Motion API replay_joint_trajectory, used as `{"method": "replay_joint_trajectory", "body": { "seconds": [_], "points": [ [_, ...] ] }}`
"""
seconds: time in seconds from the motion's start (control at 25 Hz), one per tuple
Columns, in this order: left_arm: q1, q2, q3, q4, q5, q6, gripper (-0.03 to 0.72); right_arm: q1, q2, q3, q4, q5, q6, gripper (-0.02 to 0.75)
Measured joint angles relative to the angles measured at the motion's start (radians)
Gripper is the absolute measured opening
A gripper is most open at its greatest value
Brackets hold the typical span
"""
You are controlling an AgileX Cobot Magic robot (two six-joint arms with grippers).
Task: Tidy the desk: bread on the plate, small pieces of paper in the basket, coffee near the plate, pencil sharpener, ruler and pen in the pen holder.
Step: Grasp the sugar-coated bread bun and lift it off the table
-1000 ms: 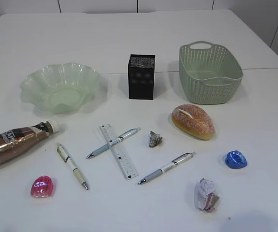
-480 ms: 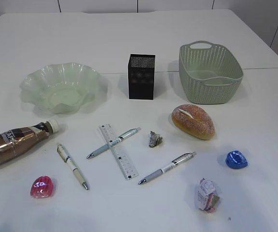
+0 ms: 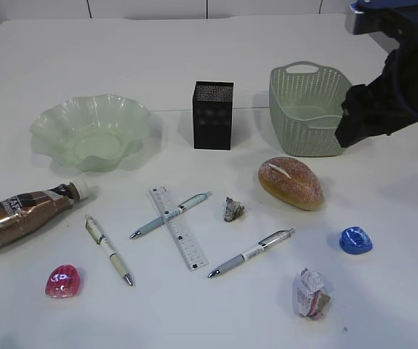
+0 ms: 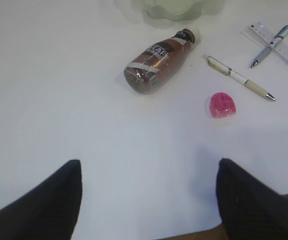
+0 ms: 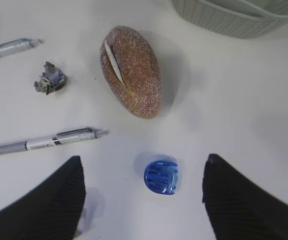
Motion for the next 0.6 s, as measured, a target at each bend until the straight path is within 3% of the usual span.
{"method": "replay_joint_trajectory", "body": {
  "seconds": [0.36, 0.6],
  "points": [
    [0.000, 0.017, 0.000, 0.001, 0.000, -0.002, 0.593, 0.000, 0.130, -0.124, 0.002, 0.029, -0.112, 0.568],
    [0.000, 0.070, -0.002, 0.002, 0.000, -0.002, 0.593, 0.013, 0.300, -0.361, 0.015, 0.173, -0.233, 0.568]
  ]
}}
